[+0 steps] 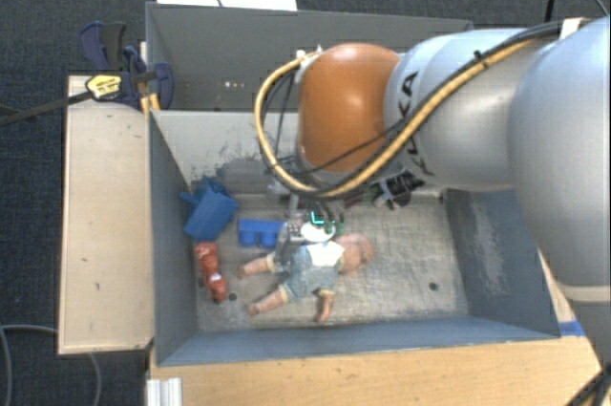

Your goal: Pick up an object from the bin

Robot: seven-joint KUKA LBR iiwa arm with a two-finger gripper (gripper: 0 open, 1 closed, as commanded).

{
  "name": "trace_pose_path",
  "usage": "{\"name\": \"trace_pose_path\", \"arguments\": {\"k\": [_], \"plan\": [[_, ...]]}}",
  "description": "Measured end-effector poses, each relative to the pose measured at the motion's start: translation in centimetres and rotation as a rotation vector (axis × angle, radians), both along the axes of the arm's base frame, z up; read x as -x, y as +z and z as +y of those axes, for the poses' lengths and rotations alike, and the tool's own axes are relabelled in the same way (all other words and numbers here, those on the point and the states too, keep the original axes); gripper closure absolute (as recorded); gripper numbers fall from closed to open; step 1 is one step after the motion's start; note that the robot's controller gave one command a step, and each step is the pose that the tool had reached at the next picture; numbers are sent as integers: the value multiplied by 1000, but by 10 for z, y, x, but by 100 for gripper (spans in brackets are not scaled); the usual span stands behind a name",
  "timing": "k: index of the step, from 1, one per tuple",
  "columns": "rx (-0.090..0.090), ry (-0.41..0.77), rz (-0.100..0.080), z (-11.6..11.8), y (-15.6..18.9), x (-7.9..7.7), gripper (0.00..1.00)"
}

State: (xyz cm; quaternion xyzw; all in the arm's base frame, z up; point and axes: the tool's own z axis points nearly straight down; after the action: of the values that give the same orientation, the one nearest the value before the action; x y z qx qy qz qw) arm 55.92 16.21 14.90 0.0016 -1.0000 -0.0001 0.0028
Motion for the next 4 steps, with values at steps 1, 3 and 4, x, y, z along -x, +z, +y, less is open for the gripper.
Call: {"name": "trace_pose_path", "arguments": {"k": [1, 3, 4], "plan": [[-1, -4, -8, -1, 4, -2, 0], [-1, -187, -7, -5, -78, -4, 0], [0, -223, -9, 0, -78, -3, 0]]}}
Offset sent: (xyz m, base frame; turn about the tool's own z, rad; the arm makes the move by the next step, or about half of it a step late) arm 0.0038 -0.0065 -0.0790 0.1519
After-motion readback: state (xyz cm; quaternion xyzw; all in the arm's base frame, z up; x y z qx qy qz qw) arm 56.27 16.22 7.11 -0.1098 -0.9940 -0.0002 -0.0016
